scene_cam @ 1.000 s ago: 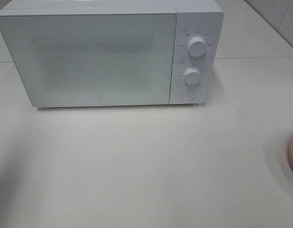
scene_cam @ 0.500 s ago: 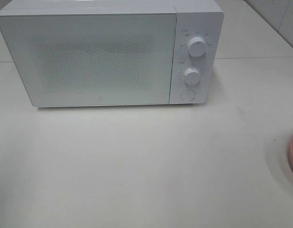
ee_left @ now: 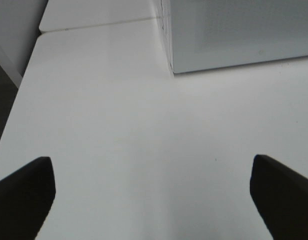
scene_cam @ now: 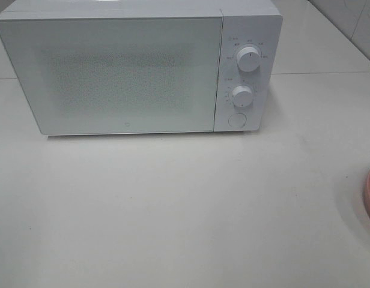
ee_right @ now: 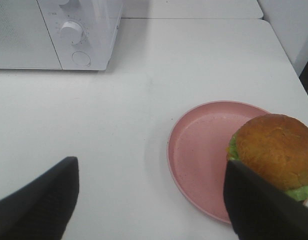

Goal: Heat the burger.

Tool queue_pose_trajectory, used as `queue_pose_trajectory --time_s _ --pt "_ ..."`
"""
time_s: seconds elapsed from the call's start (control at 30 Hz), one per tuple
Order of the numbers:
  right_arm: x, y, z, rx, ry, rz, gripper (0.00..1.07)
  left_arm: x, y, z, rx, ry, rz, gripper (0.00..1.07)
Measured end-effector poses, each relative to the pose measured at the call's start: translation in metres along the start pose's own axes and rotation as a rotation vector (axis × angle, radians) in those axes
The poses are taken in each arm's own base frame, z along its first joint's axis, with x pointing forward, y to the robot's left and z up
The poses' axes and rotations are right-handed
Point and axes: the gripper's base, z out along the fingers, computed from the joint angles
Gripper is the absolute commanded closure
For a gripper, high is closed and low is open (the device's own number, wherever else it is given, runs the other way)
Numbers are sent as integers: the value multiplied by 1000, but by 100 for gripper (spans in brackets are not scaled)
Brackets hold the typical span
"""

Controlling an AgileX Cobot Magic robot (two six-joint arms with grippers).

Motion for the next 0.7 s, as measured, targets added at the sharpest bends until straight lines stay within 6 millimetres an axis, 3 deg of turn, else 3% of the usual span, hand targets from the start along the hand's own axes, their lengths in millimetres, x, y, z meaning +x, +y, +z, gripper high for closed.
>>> queue_pose_trajectory --time_s 0.1,0.7 --pt "0 0 0 0 0 0 31 11 -3 -2 24 21 -15 9" --pt "0 0 0 0 0 0 31 19 -7 -14 7 -69 -59 9"
